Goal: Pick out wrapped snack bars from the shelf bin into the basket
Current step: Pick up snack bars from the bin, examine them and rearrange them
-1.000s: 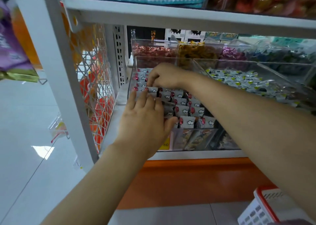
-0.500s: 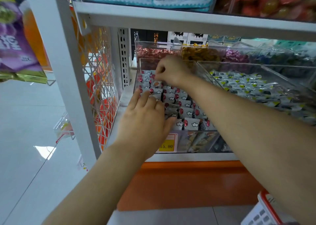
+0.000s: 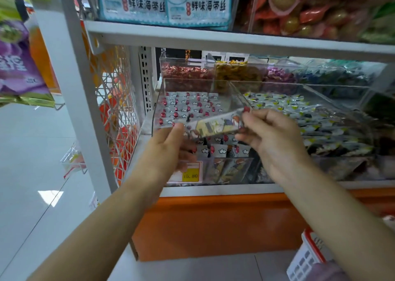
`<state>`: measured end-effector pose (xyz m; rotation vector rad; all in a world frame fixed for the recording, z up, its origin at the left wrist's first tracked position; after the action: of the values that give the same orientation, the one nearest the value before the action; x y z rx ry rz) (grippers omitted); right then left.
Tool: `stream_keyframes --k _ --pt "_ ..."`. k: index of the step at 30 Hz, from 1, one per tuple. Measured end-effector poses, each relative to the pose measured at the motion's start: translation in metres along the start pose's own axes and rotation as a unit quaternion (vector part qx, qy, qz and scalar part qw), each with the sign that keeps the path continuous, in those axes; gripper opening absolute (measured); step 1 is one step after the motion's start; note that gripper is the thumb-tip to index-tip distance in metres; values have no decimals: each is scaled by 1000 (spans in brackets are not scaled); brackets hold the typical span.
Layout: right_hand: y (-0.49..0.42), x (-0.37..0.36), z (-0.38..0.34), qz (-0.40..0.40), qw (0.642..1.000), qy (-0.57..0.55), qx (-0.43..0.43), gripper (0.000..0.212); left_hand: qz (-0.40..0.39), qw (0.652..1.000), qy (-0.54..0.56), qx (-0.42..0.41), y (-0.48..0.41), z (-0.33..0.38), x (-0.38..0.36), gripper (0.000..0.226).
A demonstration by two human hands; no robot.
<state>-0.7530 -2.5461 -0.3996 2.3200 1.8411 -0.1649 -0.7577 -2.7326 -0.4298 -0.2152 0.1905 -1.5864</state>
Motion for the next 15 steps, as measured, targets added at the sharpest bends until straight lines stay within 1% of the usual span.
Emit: stream_keyframes --k 1,2,5,7,10,13,15 --pt "5 4 6 -4 1000 -21 -22 7 -5 999 48 23 3 0 -4 33" --pt "10 8 11 -7 998 -39 -38 7 -11 997 65 32 5 -1 -7 34" --pt "19 14 18 -39 994 -81 -65 6 -3 996 84 42 9 0 -13 34" --pt "23 15 21 -66 988 -111 -83 13 10 993 101 54 10 0 -14 31" --pt "25 16 24 -81 986 -105 -100 27 24 992 104 68 9 -3 -13 27" --pt "25 17 26 -81 985 -111 -107 28 23 991 116 67 8 -7 -12 27" --pt "24 19 26 -77 982 -125 -115 26 35 984 159 72 8 -9 -13 27"
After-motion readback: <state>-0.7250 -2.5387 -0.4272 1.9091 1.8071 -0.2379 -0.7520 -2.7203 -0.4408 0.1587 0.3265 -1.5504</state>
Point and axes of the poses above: each hand's wrist, its own y-axis away from the middle knuckle, its own x-axis out of the back of the hand, z = x × y, the point moved 5 cm from there along -y, towards the middle knuckle, and after that the axes turned 14 degrees about -x, right-handed, at the moved point
